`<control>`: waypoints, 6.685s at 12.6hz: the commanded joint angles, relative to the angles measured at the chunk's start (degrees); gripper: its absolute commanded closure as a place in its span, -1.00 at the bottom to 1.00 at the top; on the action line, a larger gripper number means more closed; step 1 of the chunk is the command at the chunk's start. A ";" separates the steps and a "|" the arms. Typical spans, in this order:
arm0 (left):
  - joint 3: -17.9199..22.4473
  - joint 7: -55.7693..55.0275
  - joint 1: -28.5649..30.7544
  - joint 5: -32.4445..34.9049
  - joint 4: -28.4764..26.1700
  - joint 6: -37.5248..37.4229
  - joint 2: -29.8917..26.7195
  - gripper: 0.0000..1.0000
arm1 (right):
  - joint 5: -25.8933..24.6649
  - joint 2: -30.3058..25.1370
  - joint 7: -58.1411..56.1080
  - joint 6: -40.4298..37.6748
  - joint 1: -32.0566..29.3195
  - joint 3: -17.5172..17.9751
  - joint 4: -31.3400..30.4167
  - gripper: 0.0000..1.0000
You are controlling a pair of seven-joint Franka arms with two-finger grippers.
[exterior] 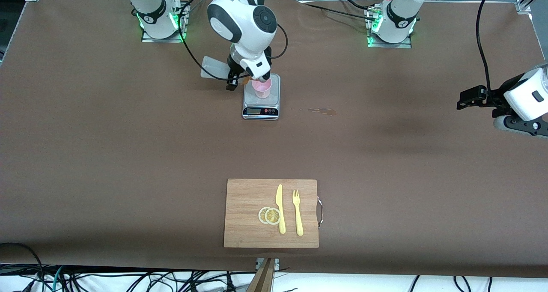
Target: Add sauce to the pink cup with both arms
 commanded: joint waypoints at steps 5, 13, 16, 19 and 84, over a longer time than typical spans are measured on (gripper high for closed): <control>0.13 1.17 -0.20 0.66 2.39 -1.43 1.19 -1.00 | 15.91 -5.06 -22.17 -4.01 -4.87 -8.21 4.55 0.40; 0.13 1.17 -0.29 0.66 2.39 -1.43 1.19 -1.00 | 41.92 -4.10 -59.52 -6.64 -10.32 -25.09 5.96 0.38; 0.13 1.17 -0.29 0.66 2.39 -1.43 1.19 -1.00 | 52.63 -1.12 -70.59 -8.66 -12.78 -29.48 4.39 0.34; 0.13 1.17 -0.29 0.66 2.39 -1.43 1.19 -1.00 | 64.06 3.62 -86.14 -11.81 -13.05 -34.58 2.79 0.34; -0.13 -0.76 -1.07 0.92 2.57 -1.17 1.63 -1.00 | 20.50 -15.26 18.84 -11.31 -18.68 -28.44 15.09 -1.00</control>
